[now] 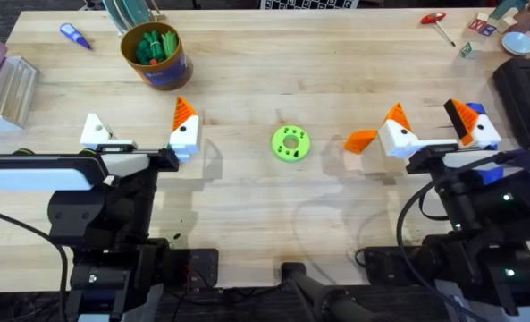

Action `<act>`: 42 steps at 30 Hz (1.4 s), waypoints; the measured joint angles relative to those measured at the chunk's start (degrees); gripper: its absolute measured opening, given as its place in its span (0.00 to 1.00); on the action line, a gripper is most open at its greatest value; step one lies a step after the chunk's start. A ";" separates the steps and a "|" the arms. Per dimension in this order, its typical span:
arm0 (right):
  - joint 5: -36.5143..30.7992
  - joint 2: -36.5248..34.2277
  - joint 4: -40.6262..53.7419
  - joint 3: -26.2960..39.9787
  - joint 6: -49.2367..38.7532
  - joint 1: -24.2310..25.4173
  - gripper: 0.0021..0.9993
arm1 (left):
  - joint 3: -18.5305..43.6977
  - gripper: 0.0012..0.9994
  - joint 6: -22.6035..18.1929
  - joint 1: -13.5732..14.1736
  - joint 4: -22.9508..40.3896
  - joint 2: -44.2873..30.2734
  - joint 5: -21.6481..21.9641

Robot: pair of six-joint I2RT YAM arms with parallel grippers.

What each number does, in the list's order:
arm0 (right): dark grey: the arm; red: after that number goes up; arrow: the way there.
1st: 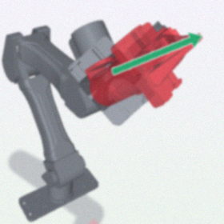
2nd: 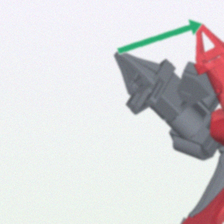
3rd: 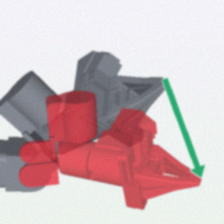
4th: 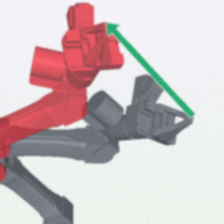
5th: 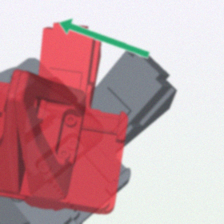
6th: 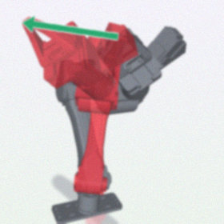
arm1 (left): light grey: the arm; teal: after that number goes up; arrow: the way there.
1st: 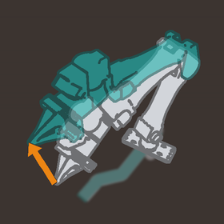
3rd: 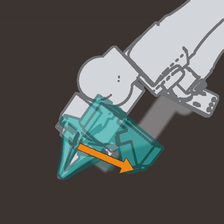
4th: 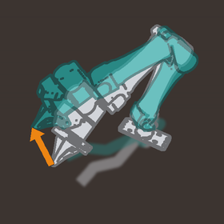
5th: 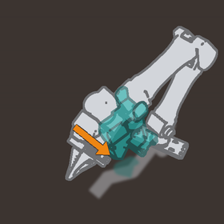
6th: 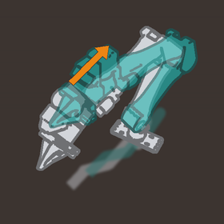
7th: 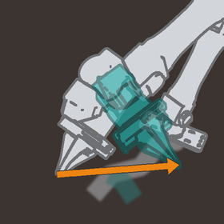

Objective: Pick up the gripper from the table and insert it into the empty holder that is missing its gripper. Then pick up a screw, insert it into the mounting hole, and use the screwdriver to tighten it. Finally, clean up the table by picking up the vegetable and placing it into the bucket.

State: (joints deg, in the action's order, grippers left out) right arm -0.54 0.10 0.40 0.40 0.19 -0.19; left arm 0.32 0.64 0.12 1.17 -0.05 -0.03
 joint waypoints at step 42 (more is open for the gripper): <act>1.57 -25.81 46.45 45.62 3.04 0.00 0.99 | 51.30 0.72 0.24 0.00 45.85 -53.78 0.28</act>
State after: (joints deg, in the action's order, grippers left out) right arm 1.04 -25.71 46.85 46.02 3.22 -0.19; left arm 51.62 0.88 0.12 47.02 -53.84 0.25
